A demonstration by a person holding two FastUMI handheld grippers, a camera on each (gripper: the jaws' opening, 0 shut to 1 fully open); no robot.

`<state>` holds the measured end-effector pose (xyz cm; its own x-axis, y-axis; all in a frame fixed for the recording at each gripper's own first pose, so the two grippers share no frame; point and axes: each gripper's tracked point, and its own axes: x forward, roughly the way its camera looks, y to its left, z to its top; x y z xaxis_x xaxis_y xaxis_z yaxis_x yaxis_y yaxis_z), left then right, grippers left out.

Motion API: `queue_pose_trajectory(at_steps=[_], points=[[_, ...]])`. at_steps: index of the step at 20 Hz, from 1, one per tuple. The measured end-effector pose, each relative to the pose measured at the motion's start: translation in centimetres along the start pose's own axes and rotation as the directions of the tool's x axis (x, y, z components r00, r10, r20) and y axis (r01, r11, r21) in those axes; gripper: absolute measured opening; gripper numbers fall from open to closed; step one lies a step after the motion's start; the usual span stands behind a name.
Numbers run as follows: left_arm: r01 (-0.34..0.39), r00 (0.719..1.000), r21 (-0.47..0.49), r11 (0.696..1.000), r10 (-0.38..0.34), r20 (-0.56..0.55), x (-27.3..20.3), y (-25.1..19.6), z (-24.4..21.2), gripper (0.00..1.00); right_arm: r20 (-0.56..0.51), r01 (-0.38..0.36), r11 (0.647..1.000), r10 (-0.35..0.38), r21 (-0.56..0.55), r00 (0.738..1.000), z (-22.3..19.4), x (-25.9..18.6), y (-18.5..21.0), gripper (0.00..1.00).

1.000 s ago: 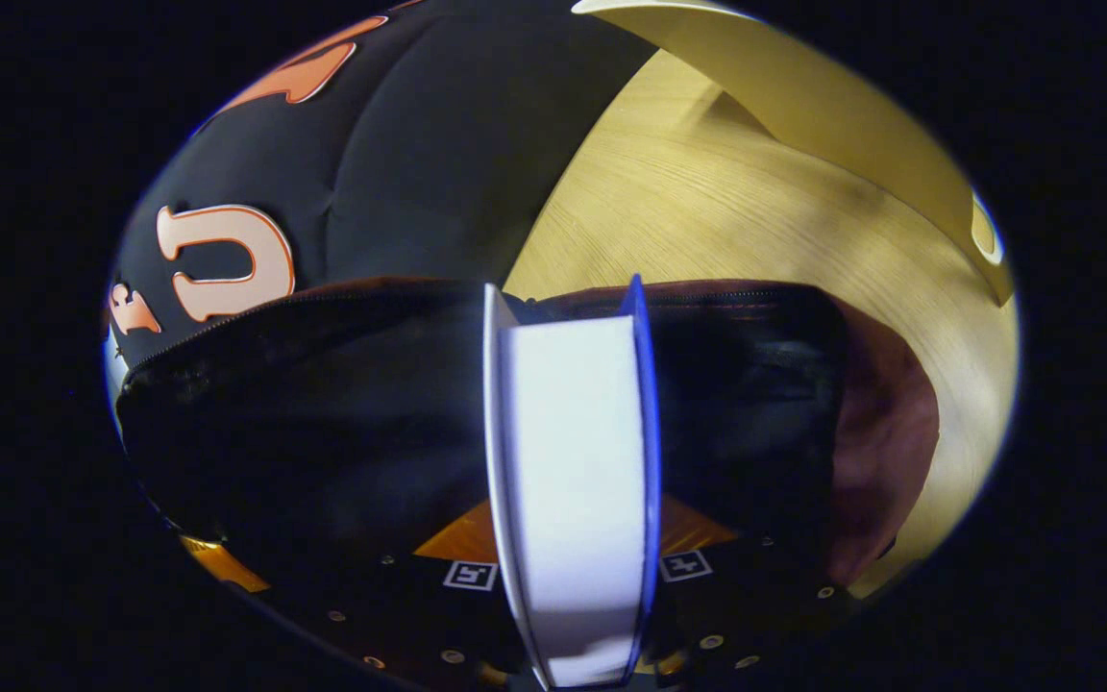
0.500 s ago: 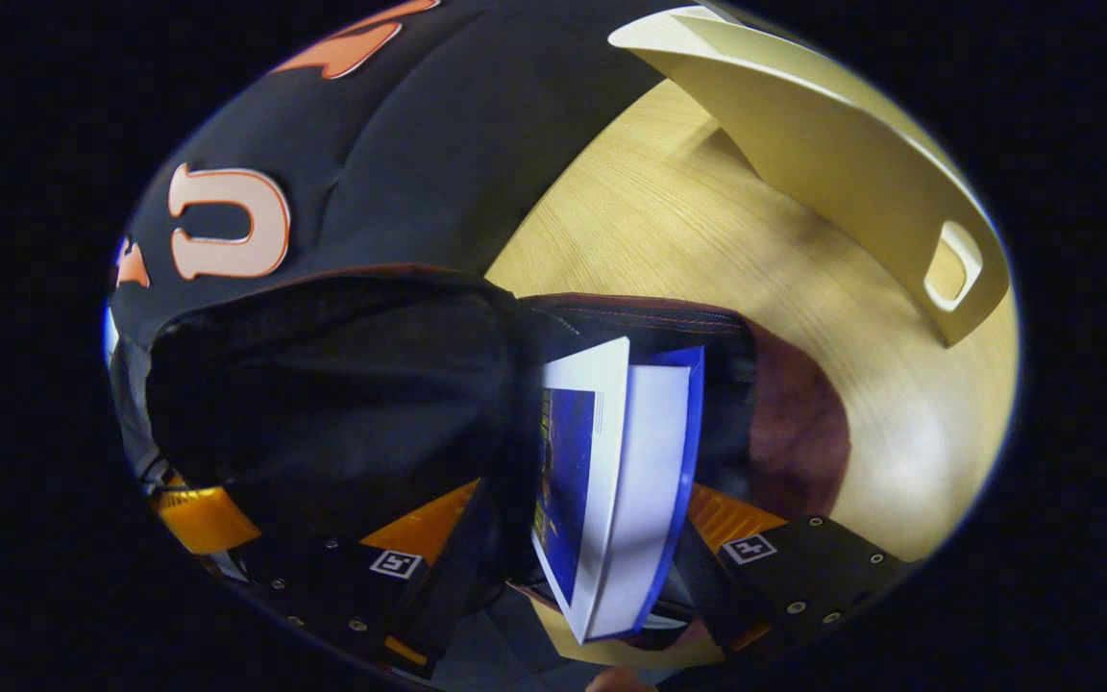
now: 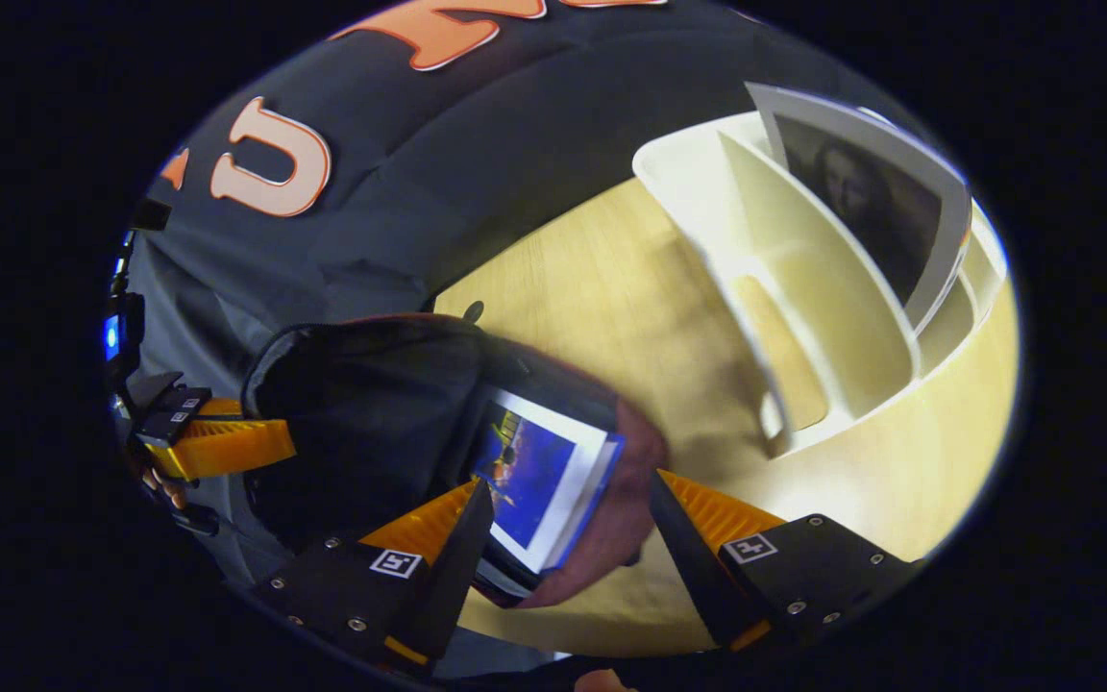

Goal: Open the schoolbag, grab two books from the bookshelf and put them into the schoolbag.

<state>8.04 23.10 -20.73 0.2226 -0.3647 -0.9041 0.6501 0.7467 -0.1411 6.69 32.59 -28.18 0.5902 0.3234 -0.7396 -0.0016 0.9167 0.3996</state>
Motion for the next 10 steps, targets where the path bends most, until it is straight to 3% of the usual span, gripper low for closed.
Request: queue_pose_trajectory(at_steps=[5, 10], points=[[-0.007, 1.000, -0.026, 1.000, 0.008, 0.010, 0.3, 0.1, -0.1, 0.02, 0.016, 0.115, 0.982, -0.114, -0.151, 0.993, 4.8, -5.6, -4.8, 0.97], [-0.023, 1.000, -0.025, 0.999, 0.023, 0.003, 0.4, -0.2, 0.1, 0.02, 0.010, 0.204, 0.939, -0.210, -0.279, 0.978, 9.6, -9.1, -8.6, 0.98]])
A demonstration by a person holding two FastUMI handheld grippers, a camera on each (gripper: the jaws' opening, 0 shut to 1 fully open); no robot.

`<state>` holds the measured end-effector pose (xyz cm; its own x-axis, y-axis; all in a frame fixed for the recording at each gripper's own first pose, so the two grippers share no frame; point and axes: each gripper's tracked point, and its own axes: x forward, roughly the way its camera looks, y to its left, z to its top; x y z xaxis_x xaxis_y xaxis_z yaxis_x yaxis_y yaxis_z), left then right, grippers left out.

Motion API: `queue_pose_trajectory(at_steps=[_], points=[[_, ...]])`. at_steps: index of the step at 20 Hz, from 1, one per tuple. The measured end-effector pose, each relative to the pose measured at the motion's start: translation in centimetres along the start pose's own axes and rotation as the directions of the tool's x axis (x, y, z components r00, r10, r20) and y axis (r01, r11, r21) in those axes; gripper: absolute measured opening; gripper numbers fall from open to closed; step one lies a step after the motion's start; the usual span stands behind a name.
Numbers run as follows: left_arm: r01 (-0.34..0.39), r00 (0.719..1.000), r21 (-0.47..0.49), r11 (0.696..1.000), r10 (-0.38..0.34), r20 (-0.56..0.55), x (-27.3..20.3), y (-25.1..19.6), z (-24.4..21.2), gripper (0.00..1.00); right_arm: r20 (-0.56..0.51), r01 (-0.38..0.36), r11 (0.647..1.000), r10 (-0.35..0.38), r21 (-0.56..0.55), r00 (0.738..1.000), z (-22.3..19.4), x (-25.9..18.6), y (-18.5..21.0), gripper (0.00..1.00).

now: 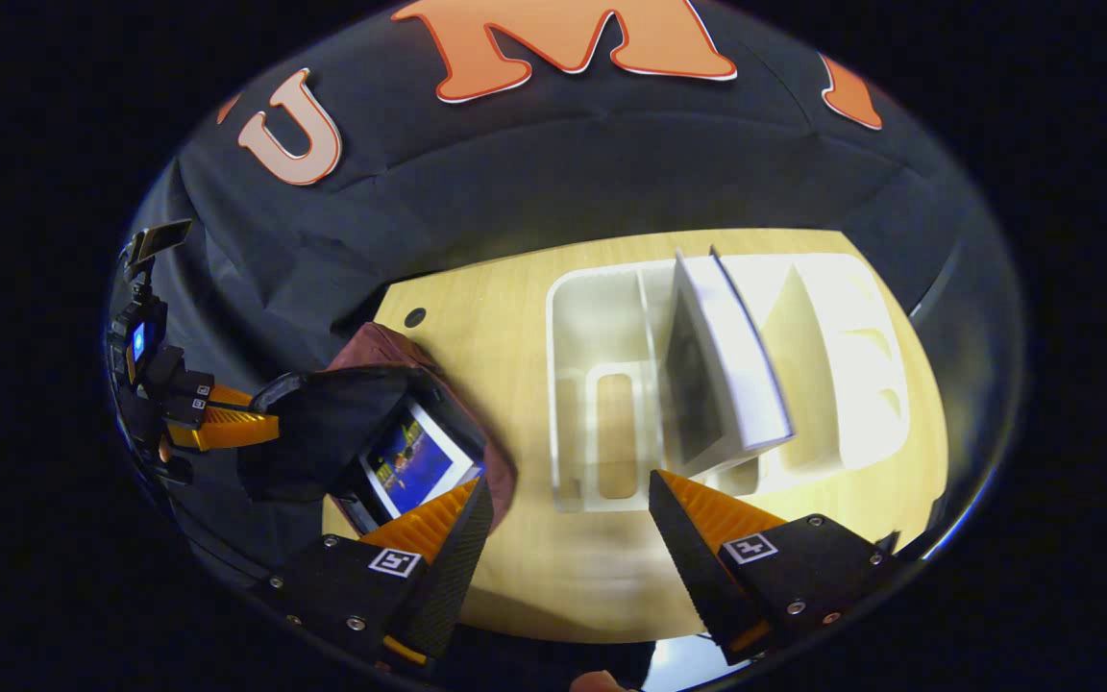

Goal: Open the schoolbag, grab two books from the bookshelf and put them into the schoolbag.

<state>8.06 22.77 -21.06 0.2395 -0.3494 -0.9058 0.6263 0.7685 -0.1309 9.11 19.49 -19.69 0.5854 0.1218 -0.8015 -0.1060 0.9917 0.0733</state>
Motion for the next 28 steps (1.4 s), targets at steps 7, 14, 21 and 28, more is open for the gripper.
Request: queue_pose_trajectory(at_steps=[7, 14, 21, 28], points=[[-0.033, 0.999, -0.009, 0.999, 0.032, -0.025, 0.0, -0.1, 0.1, 0.02, -0.048, 0.064, 0.992, -0.070, -0.111, 0.996, 5.1, -0.3, -5.4, 0.98], [-0.051, 0.998, -0.040, 0.998, 0.049, -0.037, 0.0, 0.2, 0.1, 0.02, -0.106, 0.083, 0.987, -0.097, -0.135, 0.990, 7.4, 1.0, -7.8, 0.97], [-0.062, 0.997, -0.053, 0.997, 0.060, -0.049, -0.1, 0.5, -0.2, 0.02, -0.217, 0.116, 0.974, -0.158, -0.195, 0.963, 6.6, 6.4, -8.2, 0.98], [-0.059, 0.998, -0.059, 0.996, 0.057, -0.034, -0.6, 0.6, -0.6, 0.02, -0.331, 0.152, 0.969, -0.210, -0.193, 0.920, 5.0, 10.4, -8.4, 0.77]])
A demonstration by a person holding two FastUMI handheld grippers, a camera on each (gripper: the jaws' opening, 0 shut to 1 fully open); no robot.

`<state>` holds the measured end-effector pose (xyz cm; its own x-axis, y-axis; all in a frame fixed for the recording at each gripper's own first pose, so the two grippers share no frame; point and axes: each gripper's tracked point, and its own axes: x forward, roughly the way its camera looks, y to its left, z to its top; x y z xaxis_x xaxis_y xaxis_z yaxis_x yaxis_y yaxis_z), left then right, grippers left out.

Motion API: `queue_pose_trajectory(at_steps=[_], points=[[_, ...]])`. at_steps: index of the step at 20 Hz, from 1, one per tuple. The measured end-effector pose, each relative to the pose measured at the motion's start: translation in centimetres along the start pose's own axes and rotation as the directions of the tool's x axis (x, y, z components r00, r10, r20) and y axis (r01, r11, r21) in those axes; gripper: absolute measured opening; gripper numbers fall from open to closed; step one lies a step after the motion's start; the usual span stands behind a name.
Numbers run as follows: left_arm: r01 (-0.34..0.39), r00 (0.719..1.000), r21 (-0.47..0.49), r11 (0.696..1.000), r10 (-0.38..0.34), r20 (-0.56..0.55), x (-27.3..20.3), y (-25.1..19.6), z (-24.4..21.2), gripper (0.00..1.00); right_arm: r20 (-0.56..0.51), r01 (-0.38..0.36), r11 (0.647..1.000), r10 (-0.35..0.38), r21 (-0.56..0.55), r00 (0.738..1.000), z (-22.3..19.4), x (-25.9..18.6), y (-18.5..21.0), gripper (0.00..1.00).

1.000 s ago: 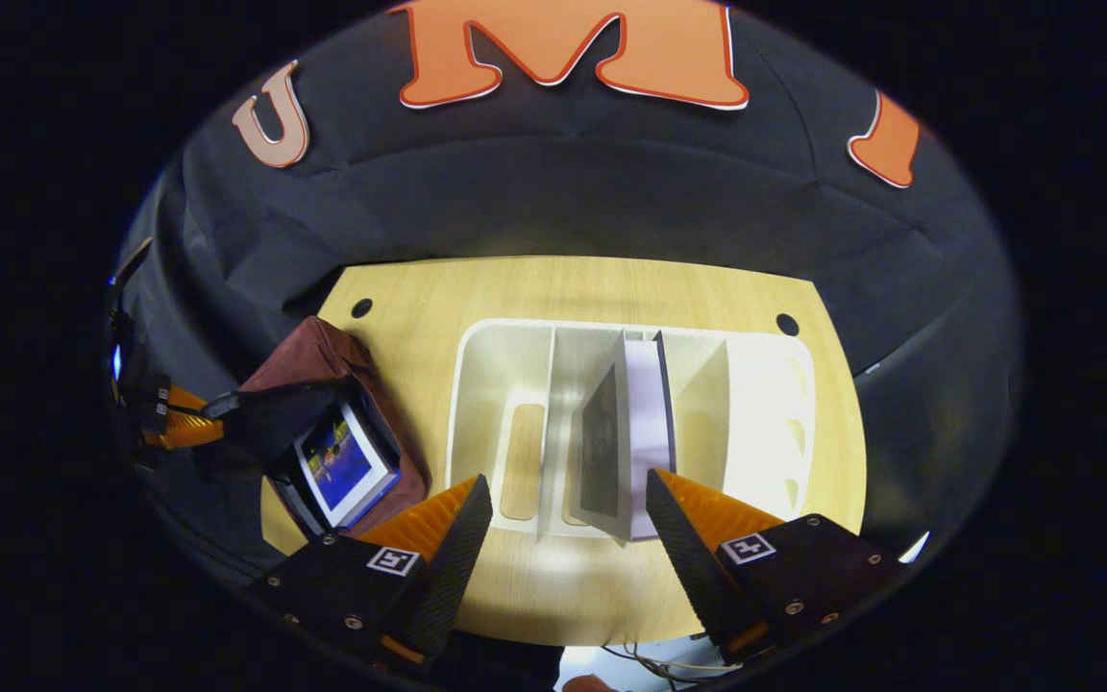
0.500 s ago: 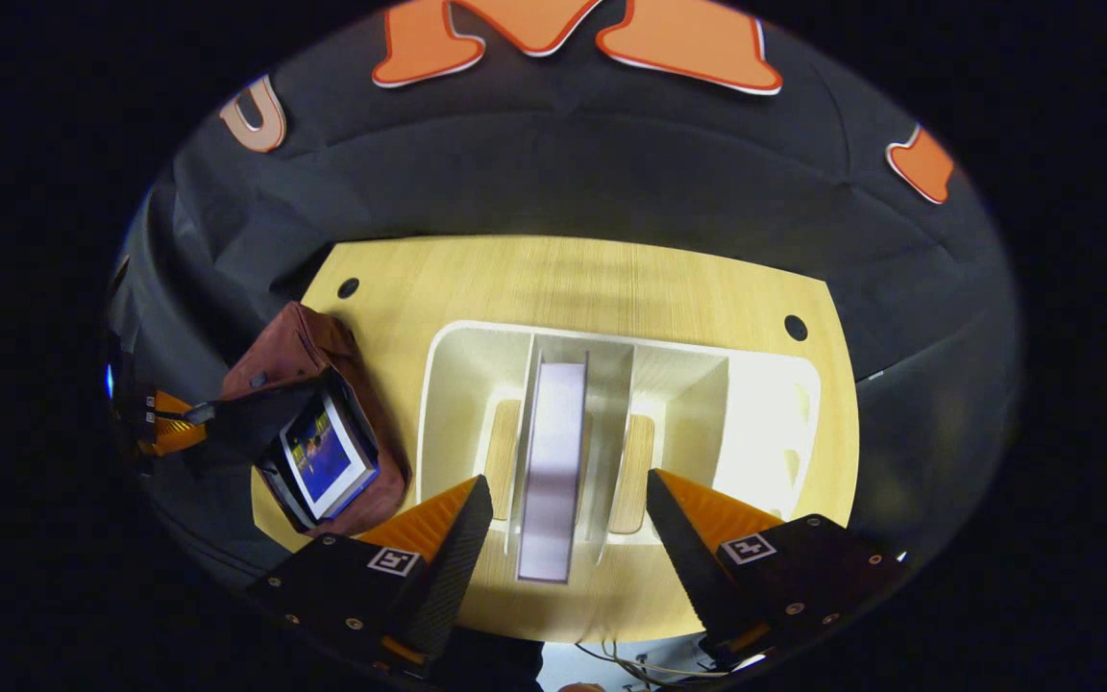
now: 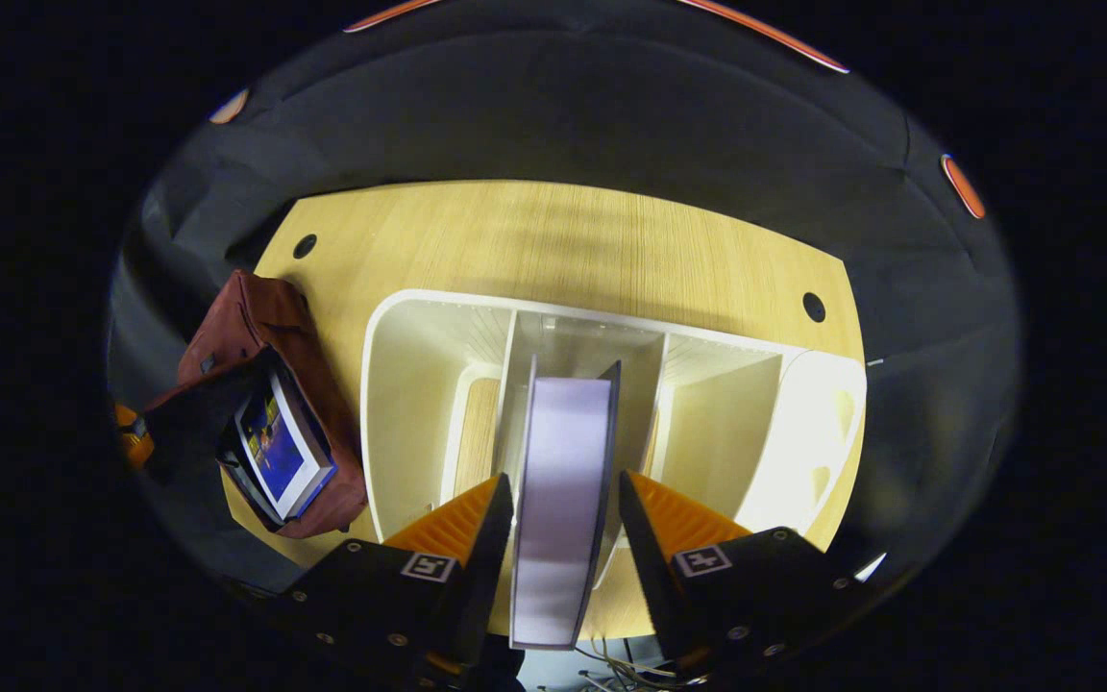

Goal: Open the schoolbag, grab two books from the bookshelf and put them into the schoolbag.

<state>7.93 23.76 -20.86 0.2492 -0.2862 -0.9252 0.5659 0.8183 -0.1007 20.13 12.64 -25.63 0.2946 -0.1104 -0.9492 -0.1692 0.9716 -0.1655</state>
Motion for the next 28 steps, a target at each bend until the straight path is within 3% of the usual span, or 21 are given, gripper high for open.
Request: queue_pose_trajectory(at_steps=[1, 3, 4, 5, 19, 24, 28], points=[[0.004, 1.000, -0.001, 1.000, -0.004, 0.005, -0.1, 0.0, -0.1, 0.02, -0.022, -0.001, 1.000, 0.001, 0.018, 1.000, -0.2, 0.1, 0.3, 0.45], [0.007, 1.000, 0.000, 1.000, -0.007, 0.011, -0.3, 0.3, -0.4, 0.02, -0.037, -0.006, 0.999, 0.007, 0.034, 0.999, -0.2, 0.0, 0.7, 0.42], [0.007, 1.000, 0.004, 1.000, -0.007, 0.013, -0.4, 0.5, -0.4, 0.02, -0.049, -0.004, 0.999, 0.006, 0.042, 0.999, -0.6, -0.5, 0.7, 0.48], [0.007, 1.000, 0.010, 1.000, -0.007, 0.013, -0.4, 0.6, -0.5, 0.02, -0.057, -0.012, 0.998, 0.015, 0.054, 0.998, -0.8, -1.1, 0.9, 0.39], [0.042, 0.998, 0.076, 0.996, -0.045, 0.041, -0.8, 0.8, -0.1, 0.02, 0.144, 0.026, 0.994, -0.041, 0.103, 0.989, -1.1, -16.9, -1.4, 0.39], [0.044, 0.998, 0.092, 0.995, -0.049, 0.050, -1.0, 1.2, -0.2, 0.02, 0.204, -0.037, 0.991, 0.011, 0.126, 0.979, -2.8, -20.1, 1.3, 0.38], [0.047, 0.997, 0.115, 0.992, -0.053, 0.054, -1.3, 1.3, -0.2, 0.02, 0.251, -0.136, 0.977, 0.092, 0.166, 0.964, -4.2, -20.5, 4.8, 0.38]])
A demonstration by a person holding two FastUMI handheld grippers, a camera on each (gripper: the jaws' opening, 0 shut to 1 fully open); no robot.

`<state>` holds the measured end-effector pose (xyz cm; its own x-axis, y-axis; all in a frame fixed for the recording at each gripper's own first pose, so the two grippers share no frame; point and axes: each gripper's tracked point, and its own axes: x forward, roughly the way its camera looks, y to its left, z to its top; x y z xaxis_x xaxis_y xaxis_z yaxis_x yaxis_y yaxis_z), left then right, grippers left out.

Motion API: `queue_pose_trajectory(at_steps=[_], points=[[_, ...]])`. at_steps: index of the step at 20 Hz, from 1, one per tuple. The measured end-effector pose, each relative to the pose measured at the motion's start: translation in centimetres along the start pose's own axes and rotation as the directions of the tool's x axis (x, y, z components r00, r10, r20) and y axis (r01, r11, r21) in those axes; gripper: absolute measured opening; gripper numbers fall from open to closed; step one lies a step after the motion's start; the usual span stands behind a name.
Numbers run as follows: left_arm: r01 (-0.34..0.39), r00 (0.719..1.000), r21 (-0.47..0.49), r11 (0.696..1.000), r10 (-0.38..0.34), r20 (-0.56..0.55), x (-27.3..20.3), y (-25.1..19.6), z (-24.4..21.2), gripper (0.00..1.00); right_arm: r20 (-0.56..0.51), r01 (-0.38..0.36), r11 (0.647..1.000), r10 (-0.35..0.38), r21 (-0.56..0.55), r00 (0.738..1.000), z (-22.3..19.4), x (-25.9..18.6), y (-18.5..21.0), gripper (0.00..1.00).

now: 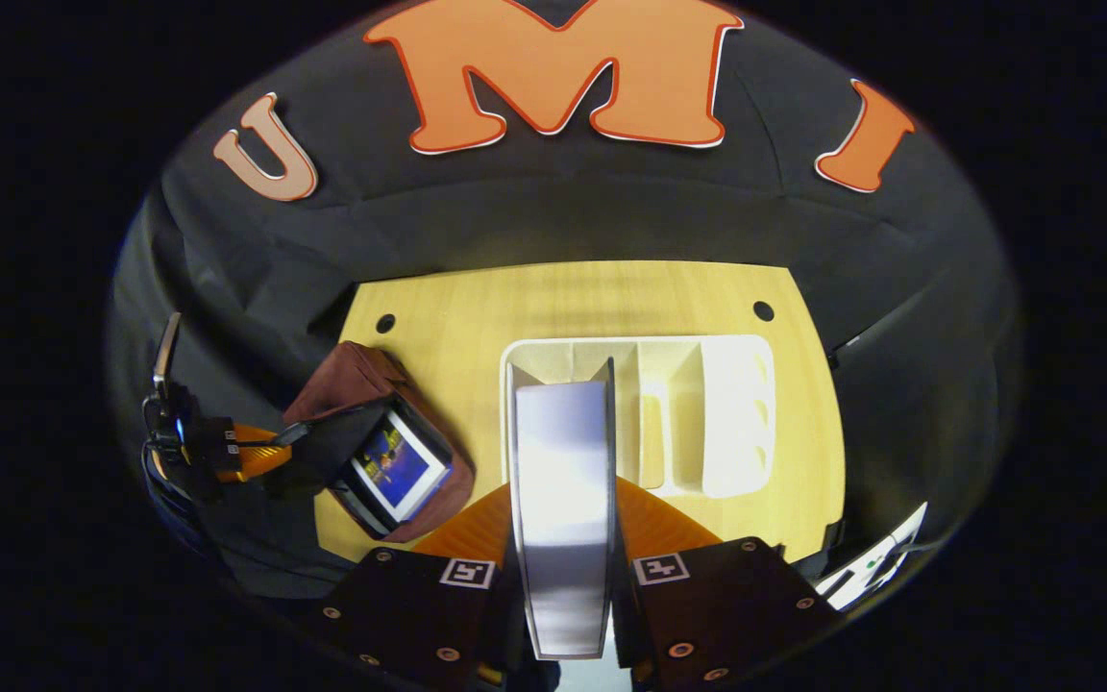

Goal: Open the schoolbag, grab two books from the bookshelf and put them into the schoolbag.

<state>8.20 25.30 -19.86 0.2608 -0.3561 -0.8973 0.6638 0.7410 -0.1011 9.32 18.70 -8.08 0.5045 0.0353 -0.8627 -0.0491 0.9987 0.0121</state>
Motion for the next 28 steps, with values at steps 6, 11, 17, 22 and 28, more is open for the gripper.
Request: queue_pose_trajectory(at_steps=[6, 11, 17, 22, 28], points=[[0.009, 1.000, 0.045, 0.999, -0.009, -0.009, -0.6, 0.2, -0.6, 0.02, 0.040, -0.126, 0.985, 0.122, 0.120, 0.992, -2.7, 0.6, 4.5, 0.37], [0.022, 1.000, 0.075, 0.997, -0.020, -0.021, -0.8, 0.1, -0.5, 0.02, 0.091, -0.234, 0.956, 0.221, 0.178, 0.971, -4.1, 1.6, 9.3, 0.37], [0.037, 0.999, 0.073, 0.997, -0.036, -0.016, -0.5, -0.4, -0.3, 0.02, 0.099, -0.340, 0.888, 0.326, 0.310, 0.940, -8.1, 6.2, 14.9, 0.37], [0.045, 0.999, 0.060, 0.997, -0.044, -0.006, -0.5, -0.8, -0.4, 0.02, 0.106, -0.378, 0.847, 0.366, 0.373, 0.925, -10.0, 9.8, 17.9, 0.37], [0.044, 0.999, 0.046, 0.998, -0.045, 0.010, -0.4, -1.1, -0.2, 0.02, 0.168, -0.447, 0.778, 0.417, 0.441, 0.893, -9.3, 13.1, 21.0, 0.36]])
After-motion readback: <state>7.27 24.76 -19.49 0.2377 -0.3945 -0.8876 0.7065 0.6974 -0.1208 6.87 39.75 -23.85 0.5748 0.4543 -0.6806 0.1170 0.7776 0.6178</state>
